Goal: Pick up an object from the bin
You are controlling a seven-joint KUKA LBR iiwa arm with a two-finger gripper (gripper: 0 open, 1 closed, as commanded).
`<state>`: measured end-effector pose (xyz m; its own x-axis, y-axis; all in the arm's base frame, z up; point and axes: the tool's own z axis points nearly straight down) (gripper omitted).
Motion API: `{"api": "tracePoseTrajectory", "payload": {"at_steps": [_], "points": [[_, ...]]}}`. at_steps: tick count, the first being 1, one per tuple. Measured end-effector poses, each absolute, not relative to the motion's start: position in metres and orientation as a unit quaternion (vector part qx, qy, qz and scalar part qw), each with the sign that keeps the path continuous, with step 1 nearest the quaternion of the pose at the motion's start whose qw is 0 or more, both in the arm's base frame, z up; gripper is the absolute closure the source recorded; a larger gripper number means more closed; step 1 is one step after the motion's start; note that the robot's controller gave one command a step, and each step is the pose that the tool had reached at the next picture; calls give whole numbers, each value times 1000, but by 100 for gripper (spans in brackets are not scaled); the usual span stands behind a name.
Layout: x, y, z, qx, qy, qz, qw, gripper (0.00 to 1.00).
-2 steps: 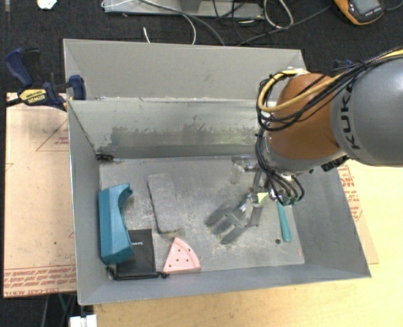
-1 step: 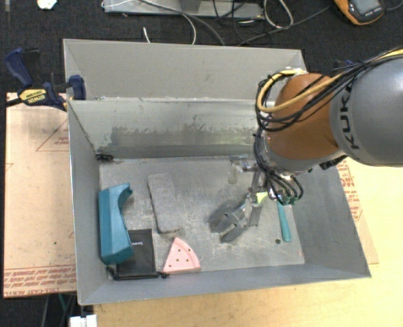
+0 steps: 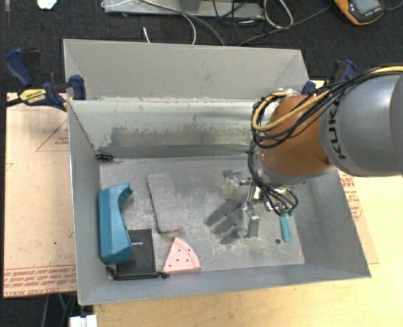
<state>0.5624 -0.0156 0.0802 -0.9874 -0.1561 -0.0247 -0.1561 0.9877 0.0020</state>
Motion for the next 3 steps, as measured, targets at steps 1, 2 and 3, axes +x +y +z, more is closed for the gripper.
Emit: {"api": "tracePoseTrajectory", "payload": {"at_steps": [1,2,3], "points": [[553,-38,72,-102,995,0,16,100],[553,-38,72,-103,995,0,16,100],[555,-40,80,-159,987,-1,16,100]]}}
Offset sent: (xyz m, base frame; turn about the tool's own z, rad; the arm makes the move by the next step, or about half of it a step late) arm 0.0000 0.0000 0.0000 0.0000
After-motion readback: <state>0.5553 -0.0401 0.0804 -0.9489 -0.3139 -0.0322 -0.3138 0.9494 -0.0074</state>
